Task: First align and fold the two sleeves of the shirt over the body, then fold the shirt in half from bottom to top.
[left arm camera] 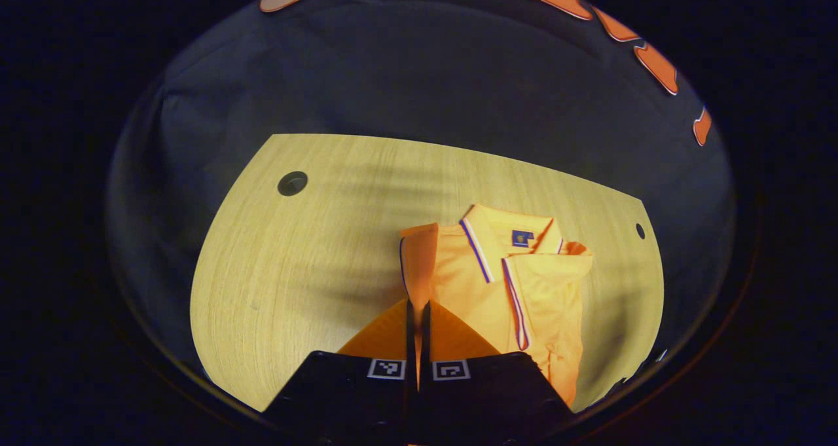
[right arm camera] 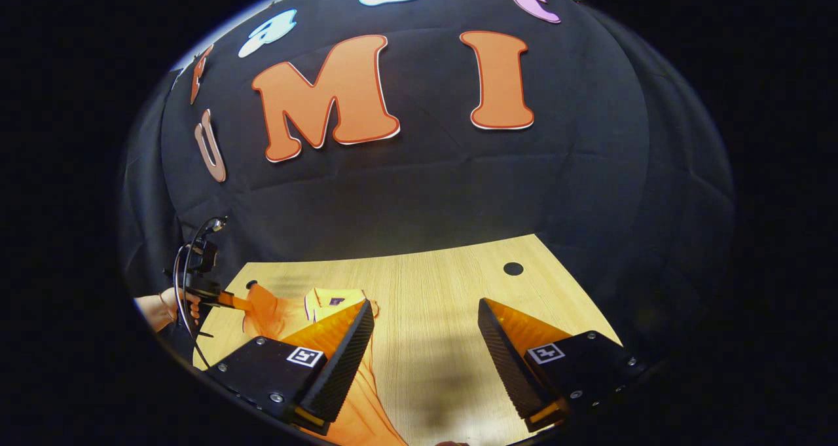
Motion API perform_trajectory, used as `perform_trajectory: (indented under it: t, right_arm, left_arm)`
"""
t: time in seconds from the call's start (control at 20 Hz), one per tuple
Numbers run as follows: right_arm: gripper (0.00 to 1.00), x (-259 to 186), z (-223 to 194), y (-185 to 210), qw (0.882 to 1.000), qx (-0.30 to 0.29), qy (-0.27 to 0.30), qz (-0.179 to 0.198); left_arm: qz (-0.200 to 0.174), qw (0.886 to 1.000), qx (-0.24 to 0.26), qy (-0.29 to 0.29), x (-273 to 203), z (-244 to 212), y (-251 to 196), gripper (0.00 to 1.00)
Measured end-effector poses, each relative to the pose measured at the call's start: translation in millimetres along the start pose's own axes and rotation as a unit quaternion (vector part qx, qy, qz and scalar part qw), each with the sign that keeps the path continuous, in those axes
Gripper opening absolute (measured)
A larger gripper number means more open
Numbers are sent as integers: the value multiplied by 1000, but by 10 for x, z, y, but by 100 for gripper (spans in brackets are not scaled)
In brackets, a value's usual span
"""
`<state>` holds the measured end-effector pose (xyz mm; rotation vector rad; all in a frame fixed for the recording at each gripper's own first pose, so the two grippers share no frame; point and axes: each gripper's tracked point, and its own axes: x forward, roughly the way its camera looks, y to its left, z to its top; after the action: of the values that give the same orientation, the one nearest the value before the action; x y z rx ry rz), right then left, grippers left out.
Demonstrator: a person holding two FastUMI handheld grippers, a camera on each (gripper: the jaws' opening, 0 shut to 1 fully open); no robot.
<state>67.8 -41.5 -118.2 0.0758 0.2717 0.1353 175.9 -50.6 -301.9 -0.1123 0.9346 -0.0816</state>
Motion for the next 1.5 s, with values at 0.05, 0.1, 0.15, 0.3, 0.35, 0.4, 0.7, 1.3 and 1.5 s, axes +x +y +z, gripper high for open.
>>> perform_trajectory:
  t: [0.05,0.1,0.15,0.3,0.35,0.4,0.7,1.3,1.5]
  right_arm:
    - [97,-42,5,-48,1000,1,-2,-2]
    - [97,-78,1,-74,1000,3,-3,-3]
    - [97,-116,-5,-113,1000,6,-4,-5]
    - [97,-212,-49,-252,1000,13,-3,-12]
    - [97,-238,-72,-304,1000,15,-3,-15]
    - [97,-247,-94,-349,1000,18,-1,-18]
    - [97,-320,-220,-557,999,32,10,-31]
    - [98,-249,-404,-511,999,21,36,-33]
    - [98,-194,-436,-304,999,12,46,-18]
  left_arm:
    - [-10,1000,1,3,7,-31,-144,1]
    - [-20,1000,3,5,13,-56,-285,1]
    - [-27,1000,7,8,29,-75,-417,1]
    - [-51,998,17,21,87,-157,-790,1]
    - [-55,998,21,25,111,-184,-894,1]
    - [-56,998,26,29,148,-213,-953,1]
    - [-51,997,34,48,324,-342,-1216,1]
    - [-83,995,-10,62,307,-596,-1339,99]
    - [-71,997,0,31,26,-553,-1159,99]
